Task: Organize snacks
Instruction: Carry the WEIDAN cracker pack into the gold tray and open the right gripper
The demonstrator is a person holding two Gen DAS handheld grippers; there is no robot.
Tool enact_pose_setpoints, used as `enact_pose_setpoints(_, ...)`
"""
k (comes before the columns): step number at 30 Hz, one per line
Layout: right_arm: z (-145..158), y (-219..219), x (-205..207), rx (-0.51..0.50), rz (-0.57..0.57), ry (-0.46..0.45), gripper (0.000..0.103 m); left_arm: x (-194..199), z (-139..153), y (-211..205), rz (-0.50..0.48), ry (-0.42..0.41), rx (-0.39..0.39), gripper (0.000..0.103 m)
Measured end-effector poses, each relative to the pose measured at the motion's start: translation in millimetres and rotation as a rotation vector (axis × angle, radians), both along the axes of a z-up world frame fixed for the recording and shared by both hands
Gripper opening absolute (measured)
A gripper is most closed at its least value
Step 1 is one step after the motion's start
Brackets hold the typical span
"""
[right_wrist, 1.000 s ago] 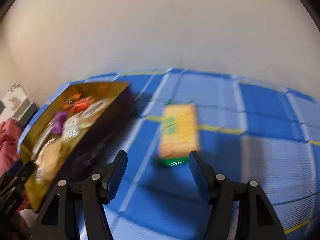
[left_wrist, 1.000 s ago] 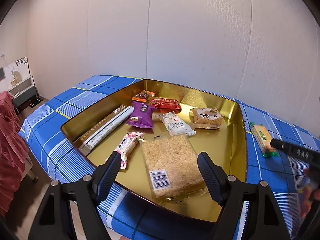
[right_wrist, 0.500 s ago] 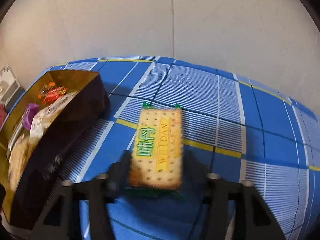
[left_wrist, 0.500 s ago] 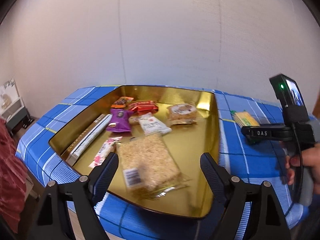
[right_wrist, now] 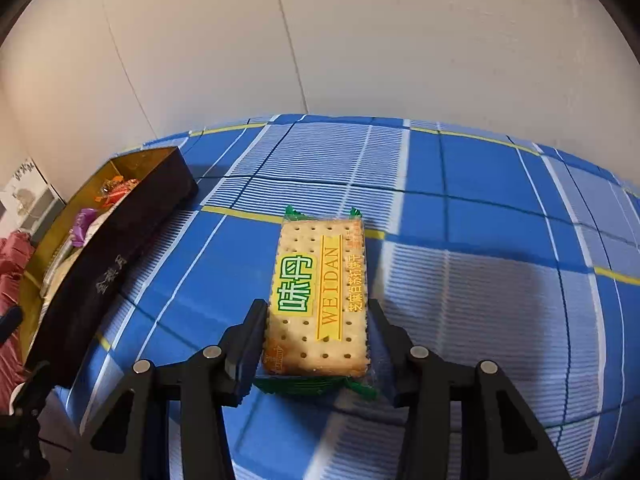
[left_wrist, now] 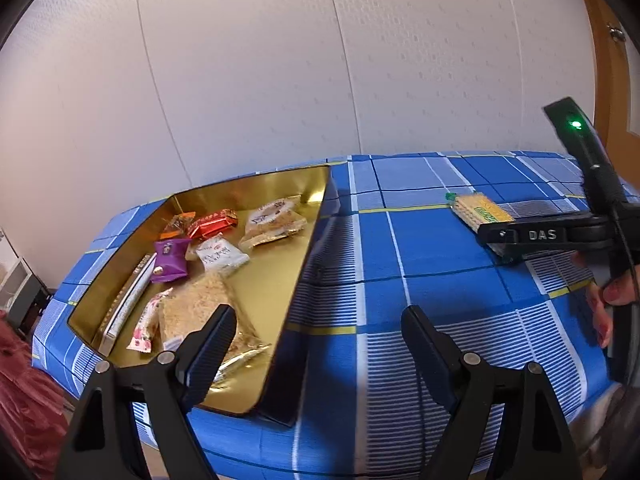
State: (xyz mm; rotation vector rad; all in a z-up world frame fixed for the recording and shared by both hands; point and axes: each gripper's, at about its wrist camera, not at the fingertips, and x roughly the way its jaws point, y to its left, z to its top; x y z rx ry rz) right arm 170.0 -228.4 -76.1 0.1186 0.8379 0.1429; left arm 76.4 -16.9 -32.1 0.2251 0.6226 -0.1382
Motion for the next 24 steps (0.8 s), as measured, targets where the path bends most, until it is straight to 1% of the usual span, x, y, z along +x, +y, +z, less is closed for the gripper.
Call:
enact_pose_setpoints(5, 4.7, -11.6, -9.5, 0.108, 0.002, -0.007, 0.049, 1.2, -1.5, 0.0, 0.022, 0.034, 0.018, 0.085)
enact_pose_setpoints(8, 5.7, -10.5, -13.3, 0.129, 0.008, -0.012, 0.049, 1.8, -1.1, -6.1, 0.022, 0.027, 0.054, 0.085)
enact_pose_setpoints(9, 4.9, -9.7, -13.6, 0.133, 0.009, -0.011, 0.049, 2.4, -0.5, -7.0, 0.019, 0.026, 0.056, 0.085)
enact_pose_setpoints(14, 3.2, 0.0, -13.4, 0.125, 0.046, -0.012, 0.049, -1.1, 6.5, -2.4, 0.031, 0.018, 0.021, 0.085)
enact_pose_setpoints(18, 6.3, 9.9, -16.0, 0.126, 0.085, -0.035, 0.049, -9.8, 5.1, 19.1, 0.074, 0.018, 0.001, 0.085)
enact_pose_setpoints(21, 9.8, 20.3, -19.6, 0.148, 0.101, -0.038, 0.049, -14.9, 2.9, 45.3, 0.119, 0.018, -0.024, 0.085)
enact_pose_setpoints(23, 16.6, 31.8, -22.1, 0.16, 0.128, -0.048, 0.049, -14.6, 2.8, 60.8, 0.143, 0.017, -0.04, 0.085)
enact_pose_setpoints(24, 22.5, 40.0, -22.8, 0.161, 0.144, -0.058, 0.049, -13.7, 3.4, 68.3, 0.157, 0.014, -0.048, 0.088)
